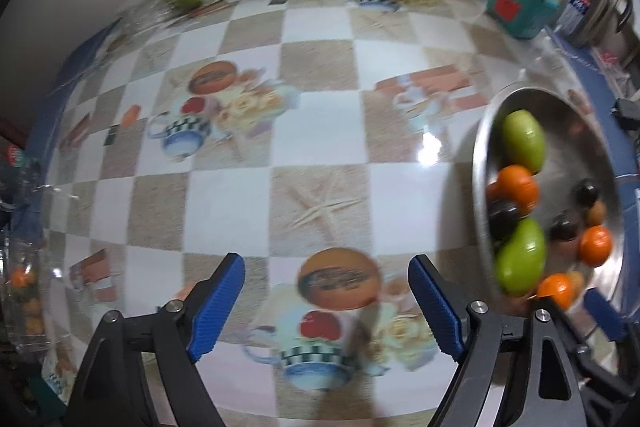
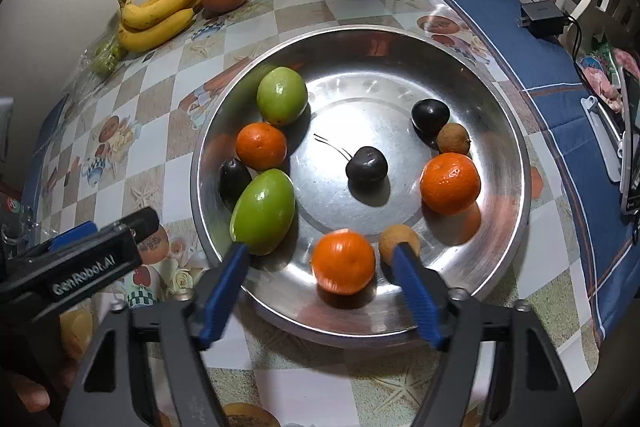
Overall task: Organize fruits
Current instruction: 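Lift both open tools up and away from the filled bowl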
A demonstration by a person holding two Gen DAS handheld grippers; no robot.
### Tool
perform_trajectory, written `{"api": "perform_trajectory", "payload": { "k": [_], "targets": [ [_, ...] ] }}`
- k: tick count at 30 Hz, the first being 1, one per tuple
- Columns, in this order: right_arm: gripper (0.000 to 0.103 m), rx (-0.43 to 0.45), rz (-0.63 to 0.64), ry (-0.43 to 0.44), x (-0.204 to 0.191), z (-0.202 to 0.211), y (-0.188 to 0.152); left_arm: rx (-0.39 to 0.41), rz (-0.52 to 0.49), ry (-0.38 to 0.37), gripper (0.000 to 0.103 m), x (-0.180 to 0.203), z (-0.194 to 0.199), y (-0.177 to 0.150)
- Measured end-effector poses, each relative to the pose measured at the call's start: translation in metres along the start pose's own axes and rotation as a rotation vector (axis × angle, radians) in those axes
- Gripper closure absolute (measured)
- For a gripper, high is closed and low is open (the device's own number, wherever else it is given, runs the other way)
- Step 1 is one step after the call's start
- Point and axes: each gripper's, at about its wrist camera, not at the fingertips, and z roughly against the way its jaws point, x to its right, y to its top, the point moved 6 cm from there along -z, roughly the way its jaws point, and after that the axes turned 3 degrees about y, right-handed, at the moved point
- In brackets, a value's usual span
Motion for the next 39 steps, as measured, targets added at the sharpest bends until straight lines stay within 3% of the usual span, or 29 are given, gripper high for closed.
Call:
{"api": "perform_trajectory", "payload": {
  "k": [4,7,15,24,39],
  "targets": [
    [0.023,0.013,0.021,0.000,-0.002,0.001,-0.002,0.012,0.028,-0.003,0.017,-0.013,-0.001,-0.005],
    [0.005,0.031,0.028,-0.007,-0.003,0.003,-0.004,0.019,0.035,0.016,0.017,-0.019,0.000,-0.008],
    [0.005,0.074,0.036,0.009,-0.007,0.018,-0.014,0.002,0.033,0.115,0.017,-0.036,0.021,-0.031],
    [0.005,0.058,0.047,0.017,-0.008,0.029,-0.035,0.009,0.044,0.119,0.017,-0.050,0.042,-0.066],
    [0.005,0.089,0.023,0.034,-0.004,0.040,-0.036,0.025,0.034,0.083,0.017,-0.047,0.050,-0.085]
  ]
}}
